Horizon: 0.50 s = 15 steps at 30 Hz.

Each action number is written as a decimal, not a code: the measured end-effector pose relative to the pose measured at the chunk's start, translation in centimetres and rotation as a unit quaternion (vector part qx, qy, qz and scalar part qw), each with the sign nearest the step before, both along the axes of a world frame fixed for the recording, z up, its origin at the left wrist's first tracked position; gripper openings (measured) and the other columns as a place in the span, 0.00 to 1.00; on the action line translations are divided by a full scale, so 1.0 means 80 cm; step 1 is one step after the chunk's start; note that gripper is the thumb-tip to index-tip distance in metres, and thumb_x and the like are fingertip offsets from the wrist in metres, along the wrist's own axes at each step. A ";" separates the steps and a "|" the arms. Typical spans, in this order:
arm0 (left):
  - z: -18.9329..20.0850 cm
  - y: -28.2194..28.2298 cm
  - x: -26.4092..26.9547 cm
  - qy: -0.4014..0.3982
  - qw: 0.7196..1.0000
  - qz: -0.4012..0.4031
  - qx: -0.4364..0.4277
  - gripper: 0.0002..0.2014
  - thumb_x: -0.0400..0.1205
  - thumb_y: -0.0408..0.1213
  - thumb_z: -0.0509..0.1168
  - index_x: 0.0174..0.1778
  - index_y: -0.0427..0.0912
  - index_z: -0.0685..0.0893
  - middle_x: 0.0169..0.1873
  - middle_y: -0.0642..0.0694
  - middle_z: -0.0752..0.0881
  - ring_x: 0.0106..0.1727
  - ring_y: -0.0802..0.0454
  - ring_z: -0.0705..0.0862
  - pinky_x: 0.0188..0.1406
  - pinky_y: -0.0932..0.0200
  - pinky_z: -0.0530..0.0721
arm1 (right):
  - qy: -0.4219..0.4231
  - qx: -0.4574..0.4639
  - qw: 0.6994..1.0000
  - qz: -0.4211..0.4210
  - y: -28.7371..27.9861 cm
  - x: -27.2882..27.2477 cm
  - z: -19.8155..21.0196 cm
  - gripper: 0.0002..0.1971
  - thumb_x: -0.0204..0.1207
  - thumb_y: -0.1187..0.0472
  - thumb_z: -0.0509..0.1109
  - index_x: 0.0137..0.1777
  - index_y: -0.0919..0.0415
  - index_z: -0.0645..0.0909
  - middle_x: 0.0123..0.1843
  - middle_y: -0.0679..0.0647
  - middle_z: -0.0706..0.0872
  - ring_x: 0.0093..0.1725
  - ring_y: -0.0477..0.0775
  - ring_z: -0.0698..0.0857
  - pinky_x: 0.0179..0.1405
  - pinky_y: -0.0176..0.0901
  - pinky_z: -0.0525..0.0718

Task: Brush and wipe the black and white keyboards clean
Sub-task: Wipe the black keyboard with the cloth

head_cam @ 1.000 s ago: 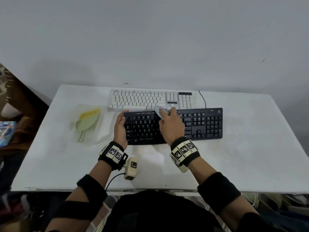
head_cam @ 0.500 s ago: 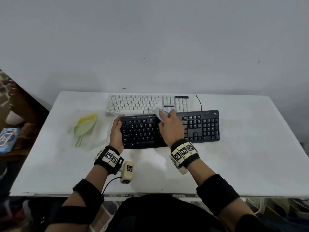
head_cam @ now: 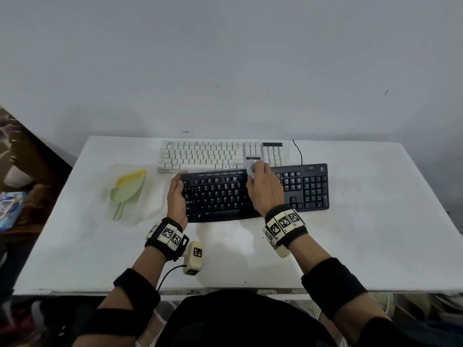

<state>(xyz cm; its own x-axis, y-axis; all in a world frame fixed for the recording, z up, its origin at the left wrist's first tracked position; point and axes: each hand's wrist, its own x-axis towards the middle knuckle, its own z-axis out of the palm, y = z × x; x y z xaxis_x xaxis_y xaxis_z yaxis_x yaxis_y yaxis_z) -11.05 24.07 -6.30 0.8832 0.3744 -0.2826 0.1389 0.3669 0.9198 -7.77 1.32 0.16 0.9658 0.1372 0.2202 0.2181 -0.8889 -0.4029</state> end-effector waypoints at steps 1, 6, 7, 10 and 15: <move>-0.002 0.001 0.000 0.002 1.000 0.001 0.001 0.22 0.94 0.37 0.49 0.59 0.61 0.88 0.72 0.39 0.84 0.73 0.37 0.82 0.75 0.32 0.79 | -0.003 0.005 1.000 0.005 0.001 0.002 0.000 0.14 0.81 0.66 0.69 0.65 0.62 0.74 0.57 0.61 0.81 0.42 0.57 0.83 0.34 0.50 0.87; -0.010 0.003 0.001 -0.012 1.000 0.000 -0.002 0.20 0.93 0.38 0.51 0.61 0.61 0.88 0.72 0.39 0.84 0.76 0.36 0.80 0.77 0.29 0.76 | -0.011 -0.024 0.998 0.054 0.007 -0.001 -0.007 0.22 0.80 0.70 0.69 0.74 0.63 0.75 0.60 0.63 0.79 0.42 0.54 0.81 0.36 0.50 0.90; -0.012 0.003 0.000 -0.014 1.000 -0.002 0.000 0.20 0.93 0.39 0.51 0.62 0.60 0.88 0.73 0.39 0.83 0.76 0.36 0.80 0.77 0.28 0.76 | -0.016 -0.033 0.997 0.072 0.008 -0.004 -0.011 0.24 0.79 0.71 0.69 0.76 0.64 0.74 0.61 0.63 0.79 0.43 0.53 0.80 0.37 0.48 0.90; -0.013 0.006 -0.001 -0.016 1.000 -0.006 0.008 0.19 0.91 0.40 0.52 0.63 0.60 0.88 0.73 0.40 0.83 0.76 0.36 0.79 0.78 0.27 0.74 | -0.018 -0.051 0.992 0.112 0.009 -0.012 -0.021 0.30 0.76 0.75 0.70 0.78 0.65 0.70 0.63 0.62 0.79 0.44 0.51 0.79 0.36 0.42 0.87; -0.008 0.004 0.000 -0.009 1.000 -0.006 0.001 0.20 0.93 0.38 0.51 0.62 0.59 0.88 0.72 0.40 0.84 0.75 0.35 0.81 0.77 0.26 0.76 | -0.013 -0.042 0.998 0.033 0.001 -0.014 -0.023 0.23 0.77 0.73 0.72 0.73 0.62 0.78 0.62 0.62 0.80 0.50 0.57 0.84 0.39 0.49 0.91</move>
